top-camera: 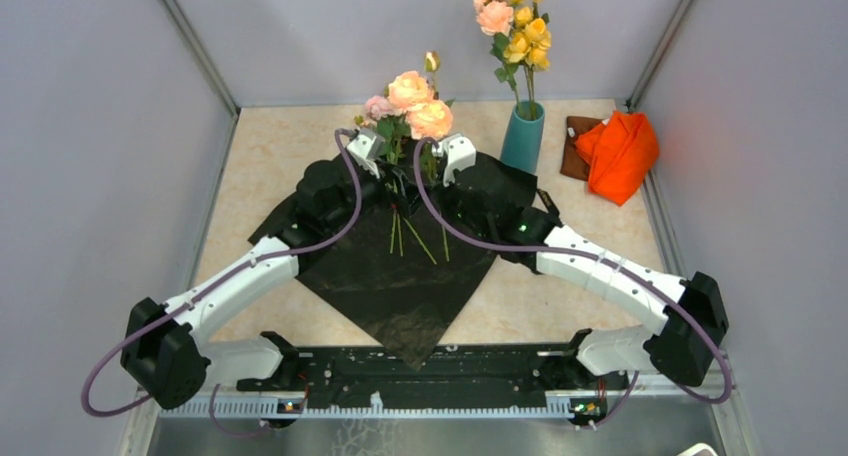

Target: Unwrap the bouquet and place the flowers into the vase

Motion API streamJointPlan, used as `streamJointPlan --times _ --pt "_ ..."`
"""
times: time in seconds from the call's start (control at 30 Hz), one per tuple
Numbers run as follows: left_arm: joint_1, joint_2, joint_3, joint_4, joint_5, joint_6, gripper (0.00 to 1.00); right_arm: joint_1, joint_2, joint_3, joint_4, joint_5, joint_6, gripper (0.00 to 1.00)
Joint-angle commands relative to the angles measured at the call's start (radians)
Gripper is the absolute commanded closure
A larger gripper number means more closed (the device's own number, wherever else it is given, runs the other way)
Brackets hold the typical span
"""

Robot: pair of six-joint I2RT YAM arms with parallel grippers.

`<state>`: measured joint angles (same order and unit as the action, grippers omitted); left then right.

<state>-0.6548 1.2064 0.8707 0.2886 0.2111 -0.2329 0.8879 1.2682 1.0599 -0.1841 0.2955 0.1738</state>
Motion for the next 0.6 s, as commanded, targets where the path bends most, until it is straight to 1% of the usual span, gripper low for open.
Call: streamJointPlan --times 0.0,0.07,0.17,0.3,0.4,0.5,0.57 --pt "-0.008 -0.051 -0.033 -0.054 -0.051 0.005 0.01 -0.038 -0.002 0.124 0.041 0.047 -0.039 1.0" --pt "-0.009 -0.084 -0.071 -0.044 -0.073 -0.01 0.01 -0.069 0.002 0.15 0.029 0.043 -0.049 1.0" --pt "-0.008 -0.127 -0.101 -0.077 -0.127 -0.028 0.01 -0.121 -0.002 0.184 0.012 0.043 -0.069 1.0" --pt "-0.009 -0.19 -0.153 -0.086 -0.161 -0.049 0.01 -0.198 -0.013 0.237 0.01 0.039 -0.103 1.0" --pt "-0.008 -0.218 -0.215 -0.07 -0.119 -0.087 0.01 -0.253 -0.011 0.298 0.012 0.036 -0.136 1.0" --pt "-0.009 -0.221 -0.299 -0.018 -0.087 -0.13 0.01 -0.328 -0.003 0.349 0.023 0.048 -0.147 1.0" --pt "-0.009 -0.221 -0.345 0.011 -0.087 -0.142 0.01 -0.373 0.002 0.368 0.047 0.02 -0.158 1.0"
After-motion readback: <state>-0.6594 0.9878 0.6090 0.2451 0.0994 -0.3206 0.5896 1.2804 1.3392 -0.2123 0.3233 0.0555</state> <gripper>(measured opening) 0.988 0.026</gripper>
